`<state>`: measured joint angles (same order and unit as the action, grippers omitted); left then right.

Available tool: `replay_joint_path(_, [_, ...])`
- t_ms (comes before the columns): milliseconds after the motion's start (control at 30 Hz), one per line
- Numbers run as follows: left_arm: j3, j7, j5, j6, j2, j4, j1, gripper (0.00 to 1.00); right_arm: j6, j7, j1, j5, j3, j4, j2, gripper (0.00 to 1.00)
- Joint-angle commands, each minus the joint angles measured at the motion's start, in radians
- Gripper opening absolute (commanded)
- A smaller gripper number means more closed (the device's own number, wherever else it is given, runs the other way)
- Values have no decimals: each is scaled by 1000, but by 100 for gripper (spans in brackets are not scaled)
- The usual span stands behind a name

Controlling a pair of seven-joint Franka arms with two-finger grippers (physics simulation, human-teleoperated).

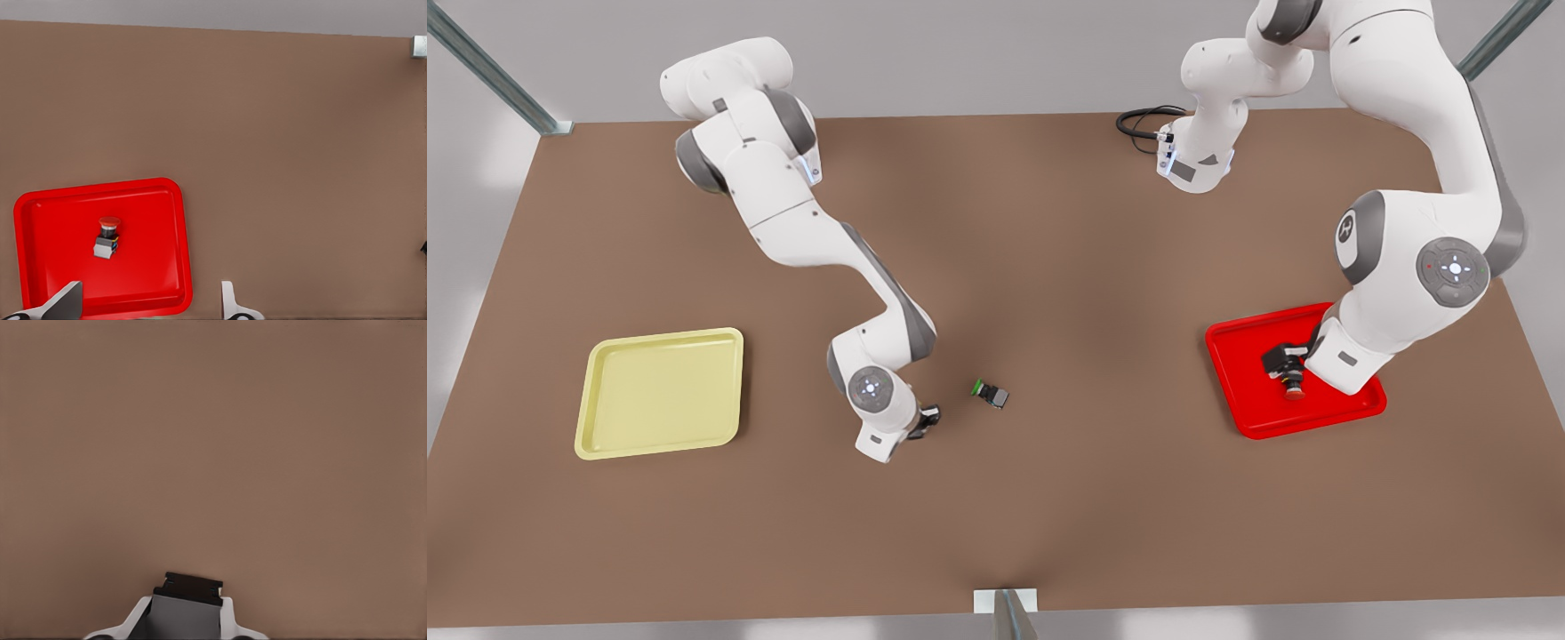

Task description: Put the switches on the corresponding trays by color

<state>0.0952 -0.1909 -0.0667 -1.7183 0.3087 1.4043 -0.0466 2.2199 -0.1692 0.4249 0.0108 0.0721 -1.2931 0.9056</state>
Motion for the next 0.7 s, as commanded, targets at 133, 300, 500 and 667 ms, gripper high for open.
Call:
replay_joint_path(133, [0,-4,-2,16,-8,-2,-44,100,-9,19,-41,-34,3,-107,-97,52])
replay_joint_path(300, [0,-9,-2,39,-10,-4,-78,100,3,92,-129,-37,5,-299,-251,52])
replay_joint_path(500, [-2,5,-74,54,-5,-54,-78,100,-8,223,-265,-41,3,-451,-384,52])
replay_joint_path(667, [-9,11,-101,52,1,-88,-75,100,4,385,-379,-41,-3,-563,-461,52])
